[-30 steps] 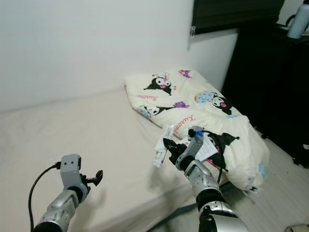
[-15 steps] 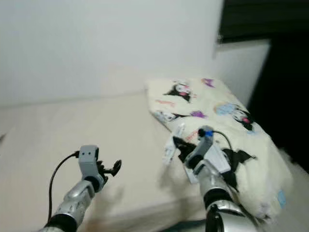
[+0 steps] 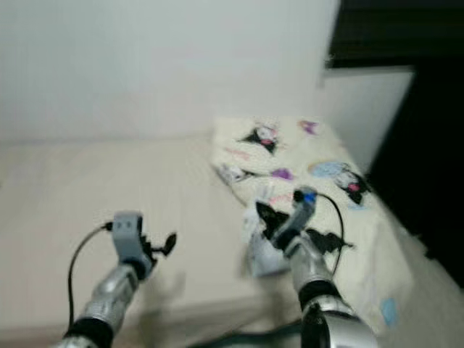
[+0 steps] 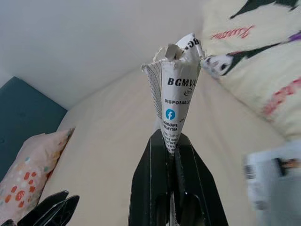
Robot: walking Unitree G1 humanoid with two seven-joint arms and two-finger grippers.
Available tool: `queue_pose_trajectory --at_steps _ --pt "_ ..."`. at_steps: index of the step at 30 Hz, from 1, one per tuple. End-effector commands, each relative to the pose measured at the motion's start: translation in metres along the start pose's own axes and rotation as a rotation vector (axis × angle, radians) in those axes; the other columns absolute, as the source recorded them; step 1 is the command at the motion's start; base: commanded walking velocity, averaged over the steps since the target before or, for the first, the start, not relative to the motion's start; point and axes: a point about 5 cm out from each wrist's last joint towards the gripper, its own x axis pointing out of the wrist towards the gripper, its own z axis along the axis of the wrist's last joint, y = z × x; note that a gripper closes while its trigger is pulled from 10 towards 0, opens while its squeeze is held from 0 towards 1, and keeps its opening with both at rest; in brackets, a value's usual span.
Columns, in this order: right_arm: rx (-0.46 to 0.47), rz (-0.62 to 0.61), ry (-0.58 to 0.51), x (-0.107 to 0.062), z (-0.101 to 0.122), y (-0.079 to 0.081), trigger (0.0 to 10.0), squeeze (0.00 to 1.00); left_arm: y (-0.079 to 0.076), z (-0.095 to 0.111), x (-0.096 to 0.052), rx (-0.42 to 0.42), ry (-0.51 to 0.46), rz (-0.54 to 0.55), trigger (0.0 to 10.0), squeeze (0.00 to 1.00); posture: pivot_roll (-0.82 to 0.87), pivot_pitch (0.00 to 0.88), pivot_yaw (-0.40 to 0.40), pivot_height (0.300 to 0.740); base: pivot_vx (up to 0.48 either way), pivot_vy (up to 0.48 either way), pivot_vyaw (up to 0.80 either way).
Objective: Clean up the room
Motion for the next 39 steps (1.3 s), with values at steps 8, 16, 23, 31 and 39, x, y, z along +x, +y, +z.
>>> queue_pose_trajectory --at_steps 8,16,23,31,39 --pt "0.003 0.003 -0.045 -0.0005 0.0063 -0.0012 10.0 0.0 -0.0049 0.0021 0.0016 -0.019 -0.008 -0.014 10.0 0.0 -0.1 0.0 -0.009 0.74 0.0 -0.48 0.06" --pt "0.001 -0.039 -0.034 -0.0011 0.0053 -0.0041 10.0 0.0 -0.004 0.005 0.0042 -0.055 -0.015 0.018 10.0 0.0 -0.11 0.0 -0.01 0.74 0.0 -0.172 0.51" --pt "0.009 -0.02 -0.033 -0.0003 0.0047 -0.0021 10.0 0.0 -0.0044 0.0071 0.004 -0.031 -0.029 0.011 10.0 0.0 -0.11 0.0 -0.01 0.74 0.117 0.0 0.0" --pt "-0.005 0.003 -0.02 0.0018 0.0029 0.002 10.0 0.0 -0.0046 0.0072 0.0041 -0.014 -0.028 0.003 10.0 0.0 -0.11 0.0 -0.01 0.74 0.31 0.0 0.0" --pt "-0.026 0.001 0.011 0.0013 -0.002 0.0021 10.0 0.0 -0.0031 0.004 0.0009 0.03 -0.031 -0.012 10.0 0.0 -0.12 0.0 -0.009 0.74 0.197 0.0 0.0"
